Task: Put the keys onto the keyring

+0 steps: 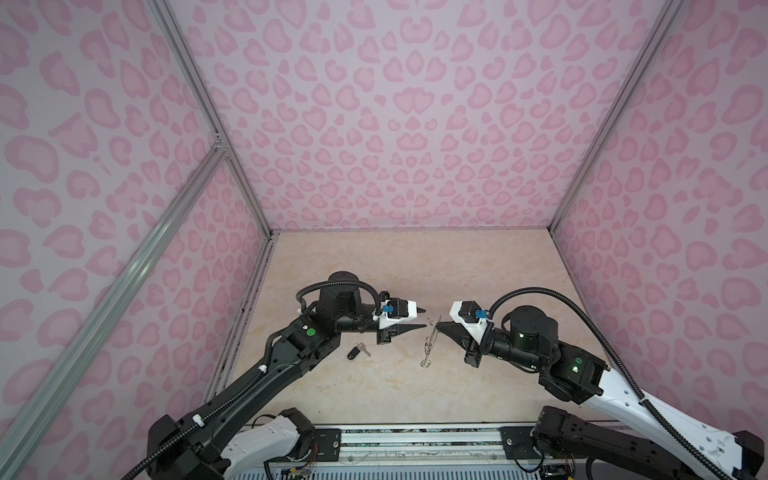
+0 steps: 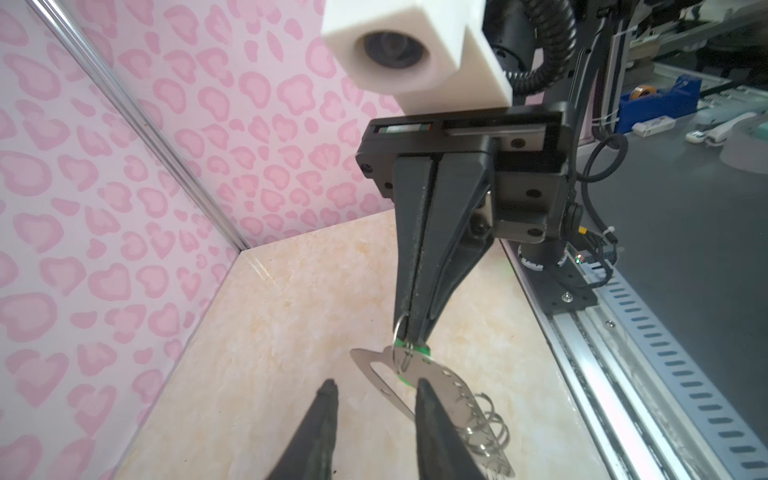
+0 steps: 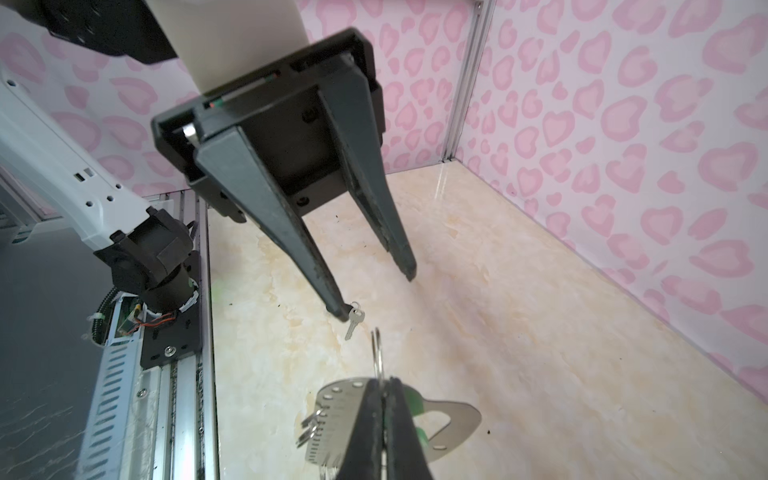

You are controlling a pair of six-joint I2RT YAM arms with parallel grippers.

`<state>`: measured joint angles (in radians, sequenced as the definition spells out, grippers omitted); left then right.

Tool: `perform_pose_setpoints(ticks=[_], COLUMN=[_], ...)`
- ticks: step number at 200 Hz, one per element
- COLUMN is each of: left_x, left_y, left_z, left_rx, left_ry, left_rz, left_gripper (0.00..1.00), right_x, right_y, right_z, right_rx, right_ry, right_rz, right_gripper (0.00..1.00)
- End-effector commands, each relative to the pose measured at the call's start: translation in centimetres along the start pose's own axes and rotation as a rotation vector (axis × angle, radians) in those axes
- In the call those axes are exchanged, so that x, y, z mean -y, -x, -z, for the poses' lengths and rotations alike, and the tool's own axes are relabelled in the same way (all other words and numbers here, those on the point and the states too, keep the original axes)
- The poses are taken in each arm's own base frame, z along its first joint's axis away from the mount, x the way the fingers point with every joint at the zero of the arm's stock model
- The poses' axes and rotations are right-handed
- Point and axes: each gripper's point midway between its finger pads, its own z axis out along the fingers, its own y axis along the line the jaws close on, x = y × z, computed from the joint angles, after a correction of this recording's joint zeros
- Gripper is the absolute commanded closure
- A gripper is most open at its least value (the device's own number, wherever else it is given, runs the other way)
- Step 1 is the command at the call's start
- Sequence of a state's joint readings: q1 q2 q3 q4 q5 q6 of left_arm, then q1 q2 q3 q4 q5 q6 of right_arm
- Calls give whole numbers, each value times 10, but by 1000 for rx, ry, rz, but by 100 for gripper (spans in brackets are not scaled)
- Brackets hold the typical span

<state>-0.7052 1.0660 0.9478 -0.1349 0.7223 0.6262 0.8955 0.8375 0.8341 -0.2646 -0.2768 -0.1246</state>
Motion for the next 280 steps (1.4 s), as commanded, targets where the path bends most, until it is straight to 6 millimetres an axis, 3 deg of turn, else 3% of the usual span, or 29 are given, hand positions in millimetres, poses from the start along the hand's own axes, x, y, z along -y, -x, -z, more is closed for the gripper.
perform_pose_setpoints(ticks=[1,66,164,245,263,280], left_x=[3,-3,5,13,13,11], left_y=[-18,-9,-17,-20,-14,-10], left_z=[-1,-17,-30,-34,-34,-30], left_rx=[-138,-205,-234,-228,-193,-152], left_ry=[28,90,74,37,31,29], left_rz=[-105,-177,-169,-136,-78,-17], left_gripper=[67,72,78,97,97,97], right_x=[1,1,-3,-9,-5,4], right_y=[-21,-22,-14,-5,-3,2], right_z=[0,-4,-9,-7,-2,11], right_rx=[-130,-213,-193,-166,-171,-142], right_ry=[-3,15,45,86,63,-5], right_rz=[-14,-24,-21,22,59,104], right_gripper=[100,100,100,100,81,73])
